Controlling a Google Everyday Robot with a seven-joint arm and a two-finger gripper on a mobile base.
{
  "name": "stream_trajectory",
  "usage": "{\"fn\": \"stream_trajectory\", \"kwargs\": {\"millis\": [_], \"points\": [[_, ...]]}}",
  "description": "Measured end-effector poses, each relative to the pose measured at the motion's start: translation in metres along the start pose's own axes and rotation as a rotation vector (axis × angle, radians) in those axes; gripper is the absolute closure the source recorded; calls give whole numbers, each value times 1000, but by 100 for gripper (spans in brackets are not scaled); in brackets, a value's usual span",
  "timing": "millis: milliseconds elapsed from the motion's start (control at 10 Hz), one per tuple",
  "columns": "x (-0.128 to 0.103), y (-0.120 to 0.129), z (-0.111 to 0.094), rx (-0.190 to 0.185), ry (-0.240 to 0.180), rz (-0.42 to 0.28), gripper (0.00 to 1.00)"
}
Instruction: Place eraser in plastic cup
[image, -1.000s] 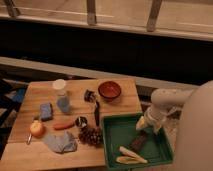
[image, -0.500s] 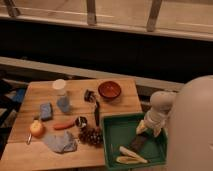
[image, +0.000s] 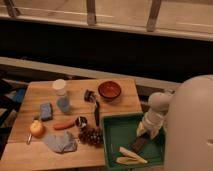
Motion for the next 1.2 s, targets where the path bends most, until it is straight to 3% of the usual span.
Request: {"fn": "stream_trajectory", "kwargs": {"millis": [200, 400, 600, 900, 1100, 1200], "points": [[-2, 6, -5, -4, -12, -13, 90], [-11, 12, -24, -5, -54, -30, 100], [-23, 18, -51, -6, -107, -50, 100], [-46, 34, -109, -21, -213, -93, 100], [-62, 55, -161, -47, -291, -145, 100], [-72, 79, -184, -82, -324, -195, 100]]}}
